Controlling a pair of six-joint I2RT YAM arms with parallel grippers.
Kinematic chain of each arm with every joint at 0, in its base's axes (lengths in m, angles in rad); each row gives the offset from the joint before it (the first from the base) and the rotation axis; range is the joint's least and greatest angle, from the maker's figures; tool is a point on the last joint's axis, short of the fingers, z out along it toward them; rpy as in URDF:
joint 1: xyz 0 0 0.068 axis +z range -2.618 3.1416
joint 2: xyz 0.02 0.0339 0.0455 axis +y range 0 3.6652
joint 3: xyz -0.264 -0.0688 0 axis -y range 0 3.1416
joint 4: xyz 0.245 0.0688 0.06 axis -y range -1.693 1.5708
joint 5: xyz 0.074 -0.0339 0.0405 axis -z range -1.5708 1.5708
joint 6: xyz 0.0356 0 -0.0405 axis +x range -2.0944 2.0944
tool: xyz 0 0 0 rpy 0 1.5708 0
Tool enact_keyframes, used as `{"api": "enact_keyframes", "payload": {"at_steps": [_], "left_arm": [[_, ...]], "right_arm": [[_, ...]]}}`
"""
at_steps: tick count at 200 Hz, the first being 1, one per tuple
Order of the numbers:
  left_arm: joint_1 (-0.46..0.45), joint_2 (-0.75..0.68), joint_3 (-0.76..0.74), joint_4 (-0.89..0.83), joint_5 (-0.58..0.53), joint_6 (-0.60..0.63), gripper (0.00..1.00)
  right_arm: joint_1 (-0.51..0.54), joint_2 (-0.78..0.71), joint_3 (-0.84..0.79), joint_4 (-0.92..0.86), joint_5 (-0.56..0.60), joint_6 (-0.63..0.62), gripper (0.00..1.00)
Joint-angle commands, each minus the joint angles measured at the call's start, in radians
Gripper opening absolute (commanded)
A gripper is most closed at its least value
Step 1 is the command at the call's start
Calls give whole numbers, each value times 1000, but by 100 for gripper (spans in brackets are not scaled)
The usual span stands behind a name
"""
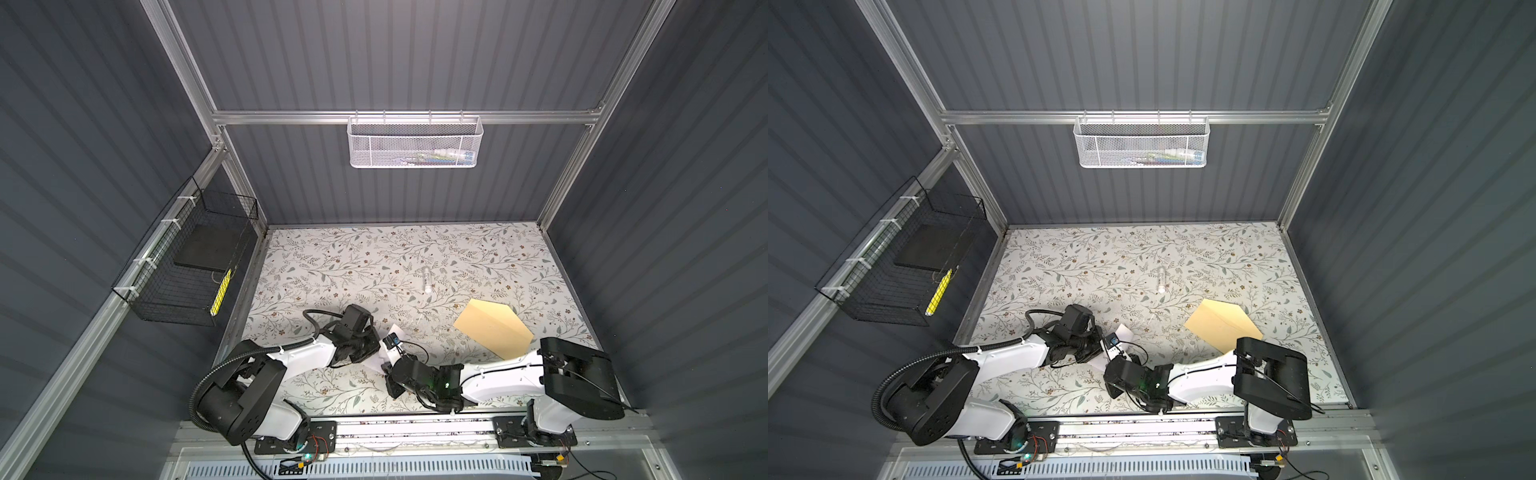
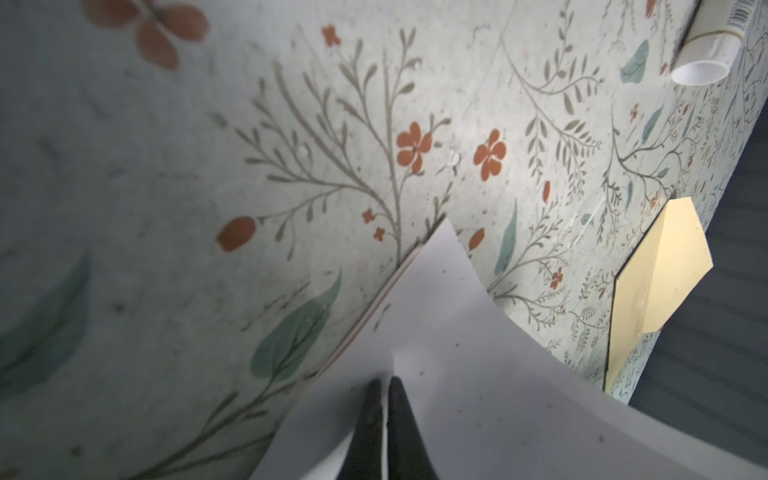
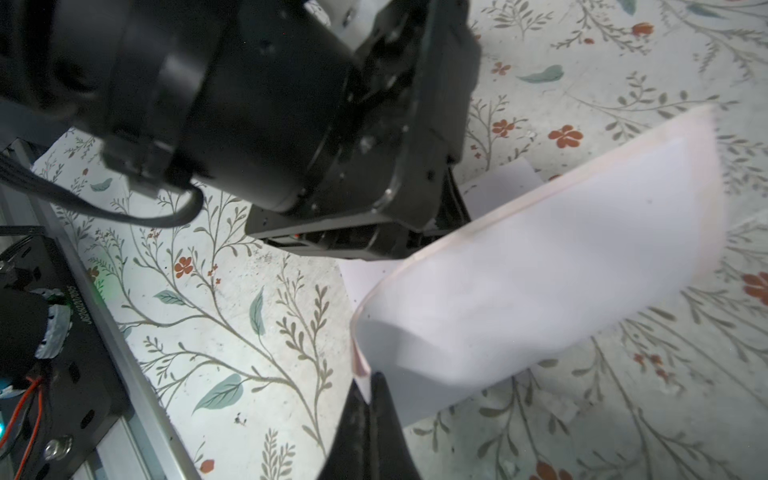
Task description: Place the letter into the envelope and seal it
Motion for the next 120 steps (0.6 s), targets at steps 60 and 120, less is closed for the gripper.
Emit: {"api": "enact_keyframes", "payload": {"at_steps": [60,120], "left_arm": [[-4,28,-97,-62,-54,13,9],[-1,-66,-40,-156,-89,31,16]], "right_arm": [[-30,49,13,33,-61,32,0],[-71,38,-23,49,-66,69,0]]}}
